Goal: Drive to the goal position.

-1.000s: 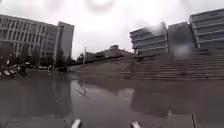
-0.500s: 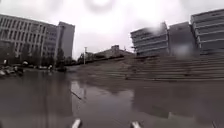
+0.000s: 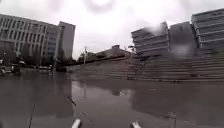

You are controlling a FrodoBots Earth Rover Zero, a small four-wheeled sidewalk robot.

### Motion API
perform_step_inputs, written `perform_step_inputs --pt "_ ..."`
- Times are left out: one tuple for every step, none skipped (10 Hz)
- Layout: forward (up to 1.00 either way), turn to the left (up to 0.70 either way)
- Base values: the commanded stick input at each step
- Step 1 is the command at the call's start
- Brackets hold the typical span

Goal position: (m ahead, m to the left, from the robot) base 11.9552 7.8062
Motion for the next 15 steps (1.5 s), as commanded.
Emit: perform_step_inputs --pt "0.7 0.02" --pt "0.7 0.06" --pt "0.7 0.11" --pt "0.7 0.16" --pt "0.7 0.15" --pt "0.7 0.09" --pt "0.7 0.02" --pt "0.7 0.0" --pt "0.7 0.0" --pt "0.7 0.0" --pt "0.7 0.0" --pt "0.7 0.0" --pt "0.7 0.0" --pt "0.7 0.0" --pt "0.7 0.0"
